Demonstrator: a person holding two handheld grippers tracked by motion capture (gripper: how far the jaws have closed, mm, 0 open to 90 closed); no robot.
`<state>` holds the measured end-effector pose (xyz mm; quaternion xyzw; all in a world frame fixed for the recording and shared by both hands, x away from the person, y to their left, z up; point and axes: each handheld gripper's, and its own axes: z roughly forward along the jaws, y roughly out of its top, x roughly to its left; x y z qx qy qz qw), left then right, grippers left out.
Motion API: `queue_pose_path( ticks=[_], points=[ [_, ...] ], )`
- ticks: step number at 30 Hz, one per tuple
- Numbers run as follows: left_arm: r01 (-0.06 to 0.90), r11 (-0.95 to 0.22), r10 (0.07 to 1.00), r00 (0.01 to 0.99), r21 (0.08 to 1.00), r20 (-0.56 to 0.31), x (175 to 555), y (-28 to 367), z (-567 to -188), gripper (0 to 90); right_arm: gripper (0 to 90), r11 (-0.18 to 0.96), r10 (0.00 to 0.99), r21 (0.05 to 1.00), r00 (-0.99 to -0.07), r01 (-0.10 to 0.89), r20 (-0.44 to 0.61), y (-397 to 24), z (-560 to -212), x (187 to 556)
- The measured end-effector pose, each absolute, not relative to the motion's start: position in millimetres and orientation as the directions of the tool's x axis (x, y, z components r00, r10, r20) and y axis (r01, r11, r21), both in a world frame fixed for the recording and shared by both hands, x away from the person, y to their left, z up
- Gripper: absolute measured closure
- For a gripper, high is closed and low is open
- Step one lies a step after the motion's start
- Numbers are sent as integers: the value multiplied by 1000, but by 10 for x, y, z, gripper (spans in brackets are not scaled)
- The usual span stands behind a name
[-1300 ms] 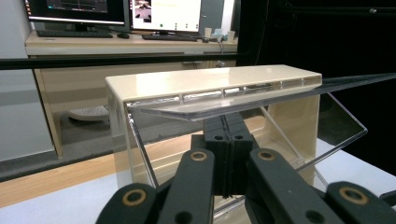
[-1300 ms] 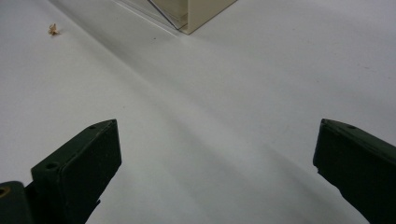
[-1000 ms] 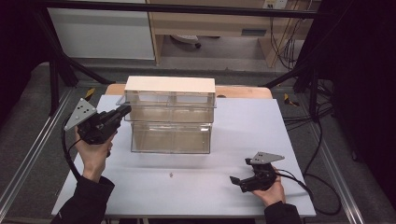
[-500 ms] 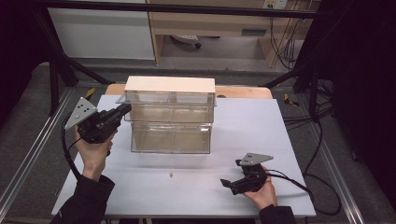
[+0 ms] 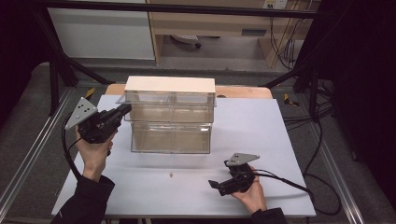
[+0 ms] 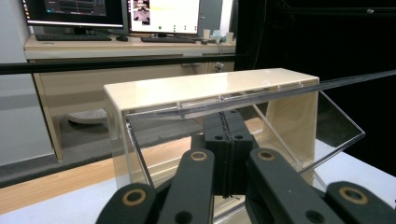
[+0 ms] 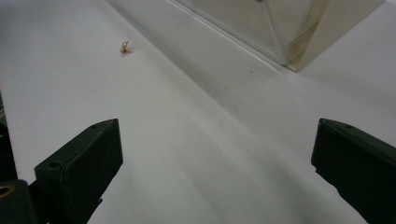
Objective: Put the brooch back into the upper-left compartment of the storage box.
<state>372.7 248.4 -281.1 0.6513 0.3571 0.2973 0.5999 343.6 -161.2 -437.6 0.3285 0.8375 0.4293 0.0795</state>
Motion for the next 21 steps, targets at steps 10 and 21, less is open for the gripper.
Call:
queue_pose_path(
  ticks=[10, 21],
  points=[
    [110, -22, 822, 568, 994, -44, 3732, 2484, -2814, 896, 53, 450, 580, 768, -803, 455, 136, -1254, -4344, 3432],
    [106, -24, 822, 568, 994, -41, 3732, 2471, -2815, 896, 95, 490, 552, 743, -822, 455, 140, -963, -4358, 3435]
  ],
)
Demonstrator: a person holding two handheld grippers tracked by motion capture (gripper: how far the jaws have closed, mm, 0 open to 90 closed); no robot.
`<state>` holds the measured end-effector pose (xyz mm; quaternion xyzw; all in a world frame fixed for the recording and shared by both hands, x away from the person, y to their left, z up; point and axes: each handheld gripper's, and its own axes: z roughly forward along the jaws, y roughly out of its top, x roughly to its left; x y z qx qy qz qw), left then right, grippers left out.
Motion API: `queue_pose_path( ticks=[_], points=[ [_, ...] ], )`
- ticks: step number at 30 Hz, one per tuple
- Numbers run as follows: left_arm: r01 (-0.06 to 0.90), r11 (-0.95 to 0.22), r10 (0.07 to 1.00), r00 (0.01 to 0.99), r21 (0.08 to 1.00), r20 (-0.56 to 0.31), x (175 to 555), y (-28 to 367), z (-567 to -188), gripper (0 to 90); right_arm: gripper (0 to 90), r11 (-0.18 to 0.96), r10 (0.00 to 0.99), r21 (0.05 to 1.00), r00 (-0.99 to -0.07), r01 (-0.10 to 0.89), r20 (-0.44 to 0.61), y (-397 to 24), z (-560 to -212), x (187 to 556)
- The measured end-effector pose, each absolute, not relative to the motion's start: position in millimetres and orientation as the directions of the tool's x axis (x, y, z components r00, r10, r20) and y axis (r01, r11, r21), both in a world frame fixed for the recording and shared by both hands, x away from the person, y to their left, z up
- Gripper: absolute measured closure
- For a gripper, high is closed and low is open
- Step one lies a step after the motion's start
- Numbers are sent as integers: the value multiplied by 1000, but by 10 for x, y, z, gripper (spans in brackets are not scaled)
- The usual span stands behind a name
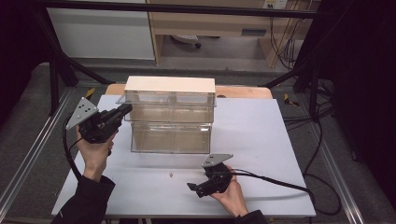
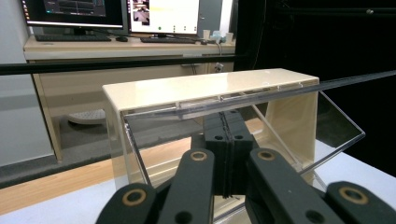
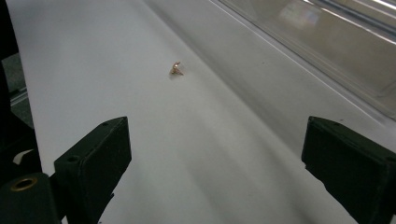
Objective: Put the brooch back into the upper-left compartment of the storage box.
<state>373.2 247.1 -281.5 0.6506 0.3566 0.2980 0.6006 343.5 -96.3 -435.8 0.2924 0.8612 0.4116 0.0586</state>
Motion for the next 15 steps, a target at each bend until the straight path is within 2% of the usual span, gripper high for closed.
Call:
queue_pose_path(
  ticks=[15],
  points=[
    [101, -27, 819, 572, 995, -36, 3730, 2456, -2816, 896, 172, 495, 529, 746, -836, 446, 149, -603, -4323, 3473]
  ],
)
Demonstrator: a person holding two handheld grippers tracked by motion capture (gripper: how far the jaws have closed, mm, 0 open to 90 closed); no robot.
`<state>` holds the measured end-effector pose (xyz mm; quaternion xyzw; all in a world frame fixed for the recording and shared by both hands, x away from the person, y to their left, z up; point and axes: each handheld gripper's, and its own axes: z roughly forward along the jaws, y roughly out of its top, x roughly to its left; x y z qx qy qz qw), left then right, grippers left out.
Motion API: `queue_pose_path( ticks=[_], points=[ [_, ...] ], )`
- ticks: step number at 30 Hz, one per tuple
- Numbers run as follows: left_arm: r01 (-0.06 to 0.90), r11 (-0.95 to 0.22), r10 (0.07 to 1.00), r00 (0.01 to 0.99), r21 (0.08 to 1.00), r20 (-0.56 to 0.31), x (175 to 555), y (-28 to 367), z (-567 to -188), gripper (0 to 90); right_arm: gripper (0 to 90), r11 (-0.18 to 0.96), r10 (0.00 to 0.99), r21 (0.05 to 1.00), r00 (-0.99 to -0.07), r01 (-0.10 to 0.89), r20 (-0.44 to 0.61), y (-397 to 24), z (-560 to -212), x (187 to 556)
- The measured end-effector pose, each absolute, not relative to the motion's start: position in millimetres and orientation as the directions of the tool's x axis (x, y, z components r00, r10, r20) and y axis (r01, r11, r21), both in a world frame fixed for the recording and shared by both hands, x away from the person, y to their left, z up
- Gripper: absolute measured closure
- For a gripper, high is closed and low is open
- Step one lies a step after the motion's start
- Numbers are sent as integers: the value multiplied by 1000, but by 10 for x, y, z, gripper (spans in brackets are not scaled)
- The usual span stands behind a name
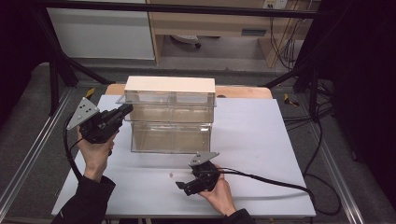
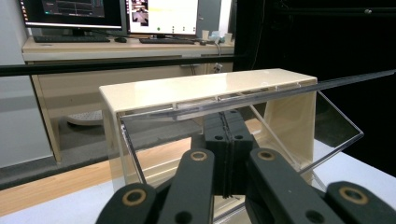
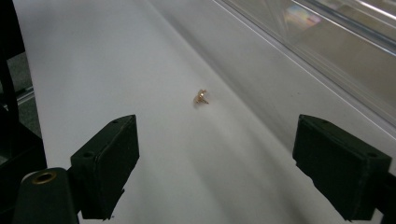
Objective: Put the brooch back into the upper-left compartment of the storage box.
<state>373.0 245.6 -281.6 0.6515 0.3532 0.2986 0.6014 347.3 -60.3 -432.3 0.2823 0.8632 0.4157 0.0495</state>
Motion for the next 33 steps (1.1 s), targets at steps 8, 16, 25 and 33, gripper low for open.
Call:
queue_pose_path(
  ticks=[8, 16, 25, 33],
  points=[
    [100, -26, 819, 573, 995, -36, 3730, 2457, -2816, 896, 248, 511, 521, 747, -844, 426, 125, -385, -4337, 3512],
    [99, -27, 819, 573, 995, -35, 3731, 2461, -2816, 896, 349, 506, 531, 745, -838, 435, 128, -263, -4370, 3547],
    [98, -27, 819, 572, 995, -35, 3733, 2465, -2816, 896, 535, 488, 548, 737, -821, 467, 157, -210, -4438, 3632],
    [97, -28, 820, 571, 995, -33, 3733, 2462, -2817, 896, 636, 494, 551, 728, -819, 476, 162, -197, -4486, 3657]
  ],
)
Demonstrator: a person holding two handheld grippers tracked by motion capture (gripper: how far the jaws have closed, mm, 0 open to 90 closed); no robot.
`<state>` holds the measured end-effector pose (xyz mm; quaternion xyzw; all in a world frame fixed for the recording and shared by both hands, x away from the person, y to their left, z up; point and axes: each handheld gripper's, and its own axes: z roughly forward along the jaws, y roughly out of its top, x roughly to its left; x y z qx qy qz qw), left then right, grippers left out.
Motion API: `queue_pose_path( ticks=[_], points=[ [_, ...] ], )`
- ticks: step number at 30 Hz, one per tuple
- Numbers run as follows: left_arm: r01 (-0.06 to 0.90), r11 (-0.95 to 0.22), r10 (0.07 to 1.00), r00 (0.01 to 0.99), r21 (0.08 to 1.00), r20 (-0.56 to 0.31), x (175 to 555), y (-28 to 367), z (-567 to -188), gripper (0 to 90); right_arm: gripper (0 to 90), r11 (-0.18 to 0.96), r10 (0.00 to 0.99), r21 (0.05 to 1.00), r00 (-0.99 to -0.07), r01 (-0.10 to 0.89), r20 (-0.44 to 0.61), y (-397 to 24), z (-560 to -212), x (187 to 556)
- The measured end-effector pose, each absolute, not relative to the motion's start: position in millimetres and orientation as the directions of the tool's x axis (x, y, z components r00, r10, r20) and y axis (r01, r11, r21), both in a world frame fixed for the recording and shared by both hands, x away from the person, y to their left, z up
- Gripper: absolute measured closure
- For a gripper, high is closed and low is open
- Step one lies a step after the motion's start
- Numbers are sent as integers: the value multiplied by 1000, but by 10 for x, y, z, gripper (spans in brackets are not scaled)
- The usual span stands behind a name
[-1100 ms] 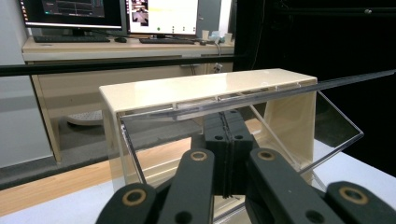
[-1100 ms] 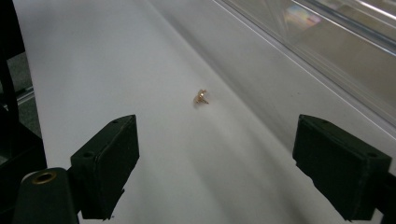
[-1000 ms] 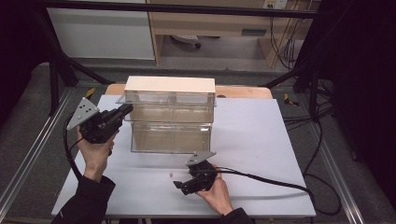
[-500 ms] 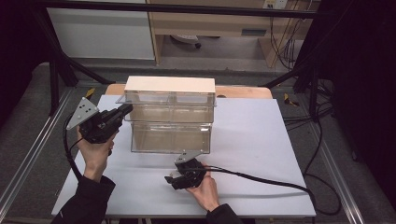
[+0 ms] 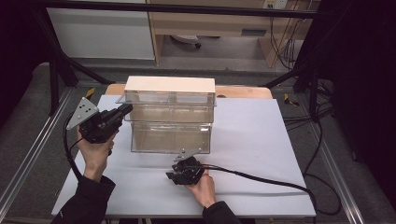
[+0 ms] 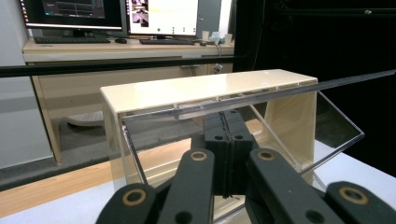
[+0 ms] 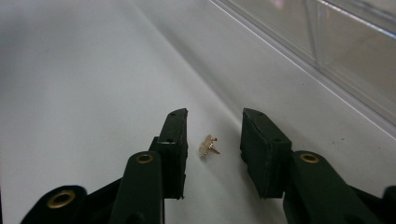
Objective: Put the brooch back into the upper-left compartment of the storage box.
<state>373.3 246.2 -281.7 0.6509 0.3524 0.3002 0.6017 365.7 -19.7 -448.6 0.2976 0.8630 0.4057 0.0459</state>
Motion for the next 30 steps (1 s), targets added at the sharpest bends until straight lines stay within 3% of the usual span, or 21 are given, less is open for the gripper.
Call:
queue_pose_path(
  ticks=[18, 30],
  points=[
    [96, -29, 820, 571, 995, -31, 3732, 2462, -2815, 896, 817, 498, 543, 716, -820, 489, 183, -188, -4519, 3676],
    [94, -28, 820, 571, 995, -31, 3729, 2462, -2811, 896, 854, 504, 538, 709, -822, 493, 189, -190, -4512, 3679]
  ],
)
